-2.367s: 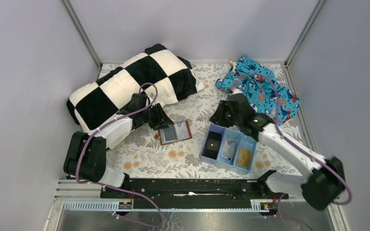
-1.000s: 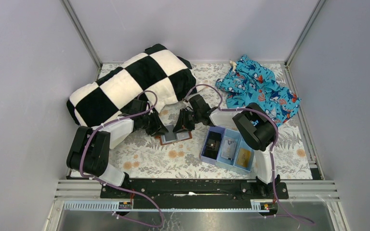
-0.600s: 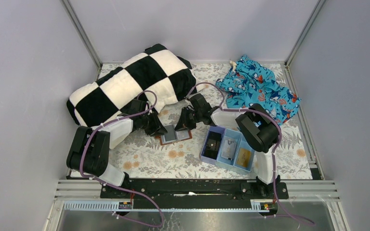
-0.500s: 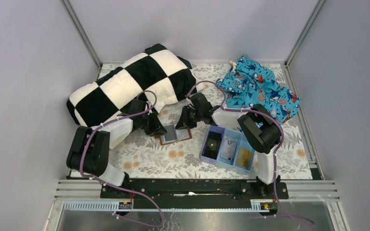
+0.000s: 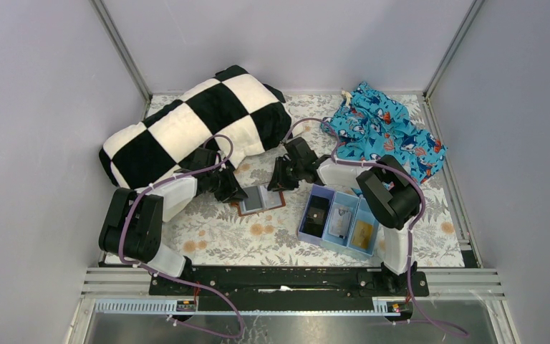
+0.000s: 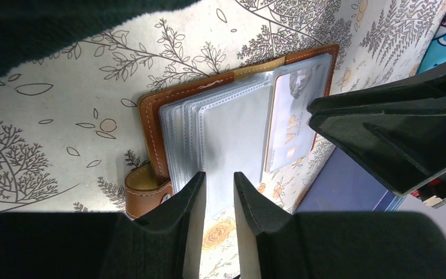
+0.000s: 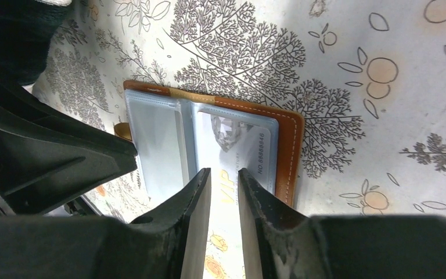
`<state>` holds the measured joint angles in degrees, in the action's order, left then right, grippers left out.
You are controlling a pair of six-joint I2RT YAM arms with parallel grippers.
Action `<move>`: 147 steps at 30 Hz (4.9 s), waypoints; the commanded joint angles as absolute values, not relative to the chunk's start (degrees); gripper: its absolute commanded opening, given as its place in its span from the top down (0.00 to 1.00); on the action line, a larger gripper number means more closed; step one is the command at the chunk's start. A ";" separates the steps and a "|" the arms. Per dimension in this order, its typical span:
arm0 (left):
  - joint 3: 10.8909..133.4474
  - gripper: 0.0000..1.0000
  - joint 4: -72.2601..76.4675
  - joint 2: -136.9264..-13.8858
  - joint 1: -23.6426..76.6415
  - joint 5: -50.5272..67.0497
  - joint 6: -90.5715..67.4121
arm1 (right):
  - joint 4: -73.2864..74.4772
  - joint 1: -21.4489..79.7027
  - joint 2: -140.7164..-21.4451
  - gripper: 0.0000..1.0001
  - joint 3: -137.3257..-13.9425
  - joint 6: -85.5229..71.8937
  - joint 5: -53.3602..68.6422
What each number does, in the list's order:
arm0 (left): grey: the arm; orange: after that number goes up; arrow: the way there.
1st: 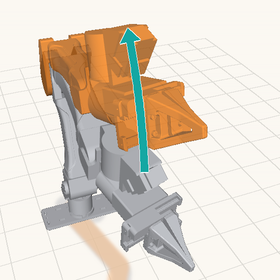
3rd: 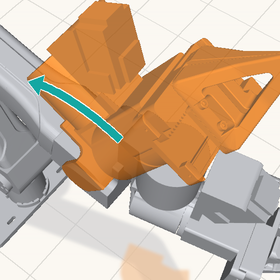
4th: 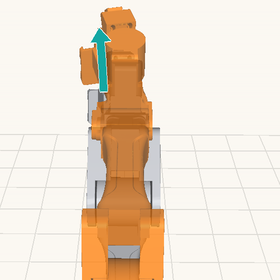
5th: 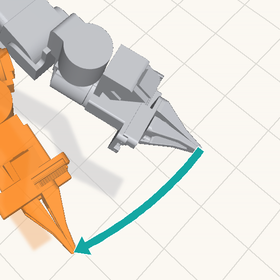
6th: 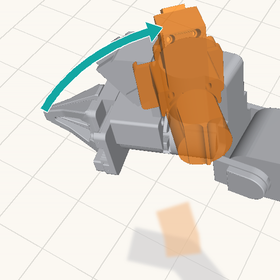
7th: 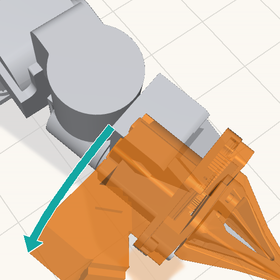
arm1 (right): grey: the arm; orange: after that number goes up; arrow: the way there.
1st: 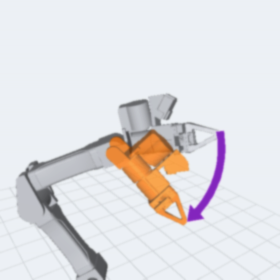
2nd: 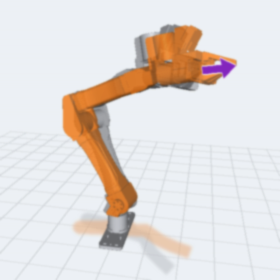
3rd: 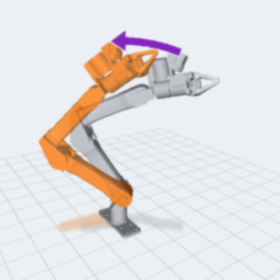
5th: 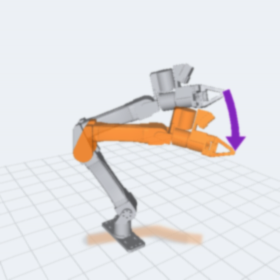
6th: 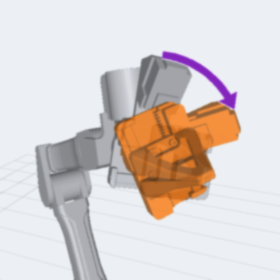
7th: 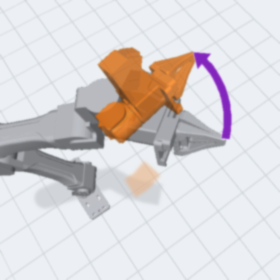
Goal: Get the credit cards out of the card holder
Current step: Remove the credit card from the card holder.
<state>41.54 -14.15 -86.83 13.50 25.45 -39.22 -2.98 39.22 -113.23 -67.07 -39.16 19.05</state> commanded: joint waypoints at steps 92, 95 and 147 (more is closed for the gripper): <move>41.16 0.50 -4.48 -82.70 17.93 30.93 -42.03 | -1.93 39.02 -108.42 0.62 -62.93 -37.25 15.18; 42.18 0.51 -4.47 -82.94 18.16 32.57 -42.08 | -1.56 39.02 -108.01 0.61 -62.93 -37.01 14.77; 38.38 0.55 2.92 -90.09 22.24 24.66 -50.16 | -3.51 39.47 -109.85 0.77 -64.42 -39.82 15.89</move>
<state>39.27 0.19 -89.49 22.35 26.13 -49.91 -2.09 39.16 -108.77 -62.78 -38.33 16.16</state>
